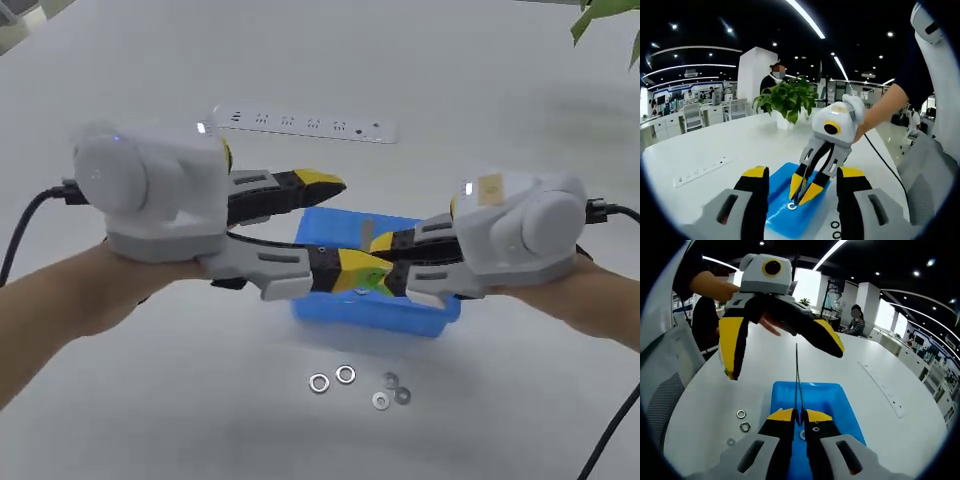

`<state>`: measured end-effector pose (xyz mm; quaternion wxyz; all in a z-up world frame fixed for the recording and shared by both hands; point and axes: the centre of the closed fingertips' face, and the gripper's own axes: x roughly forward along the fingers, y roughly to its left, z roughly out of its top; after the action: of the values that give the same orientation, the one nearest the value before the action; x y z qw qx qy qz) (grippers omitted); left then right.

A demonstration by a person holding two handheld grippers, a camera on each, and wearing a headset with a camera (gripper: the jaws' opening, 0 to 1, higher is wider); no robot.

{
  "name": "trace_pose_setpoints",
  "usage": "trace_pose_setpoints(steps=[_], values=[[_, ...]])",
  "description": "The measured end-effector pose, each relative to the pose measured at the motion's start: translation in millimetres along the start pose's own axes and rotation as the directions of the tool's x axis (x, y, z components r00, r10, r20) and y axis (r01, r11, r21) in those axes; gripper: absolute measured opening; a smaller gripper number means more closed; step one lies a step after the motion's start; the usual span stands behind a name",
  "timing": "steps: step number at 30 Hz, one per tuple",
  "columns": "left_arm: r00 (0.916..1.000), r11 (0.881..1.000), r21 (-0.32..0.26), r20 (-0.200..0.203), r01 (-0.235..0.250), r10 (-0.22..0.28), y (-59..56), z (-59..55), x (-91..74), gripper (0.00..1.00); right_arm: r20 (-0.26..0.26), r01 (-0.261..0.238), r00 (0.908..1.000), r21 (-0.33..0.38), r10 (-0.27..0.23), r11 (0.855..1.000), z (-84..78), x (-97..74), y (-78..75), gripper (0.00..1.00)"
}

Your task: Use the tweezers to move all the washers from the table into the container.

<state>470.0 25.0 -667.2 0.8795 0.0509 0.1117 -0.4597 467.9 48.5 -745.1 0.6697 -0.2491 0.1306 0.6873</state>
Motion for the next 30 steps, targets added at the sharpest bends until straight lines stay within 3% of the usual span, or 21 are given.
trace_pose_setpoints(steps=[3, 8, 18, 21, 25, 26, 27, 30], values=[[0.9995, 0.999, -0.024, 0.003, 0.032, -0.032, 0.2, 0.7, 2.4, 0.44, 0.001, -0.004, 1.0000, 0.000, 0.004, 1.000, -0.3, 1.1, -0.1, 0.08], [0.9966, 0.997, -0.004, -0.019, 0.080, -0.081, 0.9, 1.9, 3.8, 0.26, 0.002, -0.009, 1.0000, 0.005, 0.009, 1.000, -0.5, 0.3, -0.8, 0.08], [0.9871, 0.989, 0.031, -0.078, 0.142, -0.140, -3.2, -5.8, 3.1, 0.13, 0.001, -0.019, 0.9998, 0.009, 0.019, 1.000, -1.4, -0.5, 1.0, 0.09], [0.9830, 0.985, 0.030, -0.069, 0.172, -0.170, -8.9, -3.3, 4.2, 0.09, 0.000, -0.021, 0.9998, 0.016, 0.021, 1.000, -1.8, -0.7, 1.3, 0.09], [0.9827, 0.984, 0.035, -0.074, 0.173, -0.170, -8.1, -3.0, 4.7, 0.07, -0.001, -0.027, 0.9996, 0.013, 0.028, 1.000, -1.3, -1.2, 2.7, 0.09], [0.9822, 0.984, 0.044, -0.078, 0.174, -0.171, -8.2, -3.3, 4.6, 0.07, -0.003, -0.027, 0.9996, 0.013, 0.027, 1.000, -1.6, -1.6, 2.8, 0.09], [0.9830, 0.982, 0.088, -0.090, 0.168, -0.160, -6.8, -2.9, 4.5, 0.07, -0.003, -0.026, 0.9997, 0.014, 0.026, 1.000, -1.6, -2.0, 2.6, 0.09], [0.9804, 0.976, 0.124, -0.105, 0.179, -0.167, -10.4, -2.0, 4.9, 0.05, -0.001, -0.023, 0.9997, 0.007, 0.023, 1.000, -0.9, -2.9, 2.6, 0.09]])
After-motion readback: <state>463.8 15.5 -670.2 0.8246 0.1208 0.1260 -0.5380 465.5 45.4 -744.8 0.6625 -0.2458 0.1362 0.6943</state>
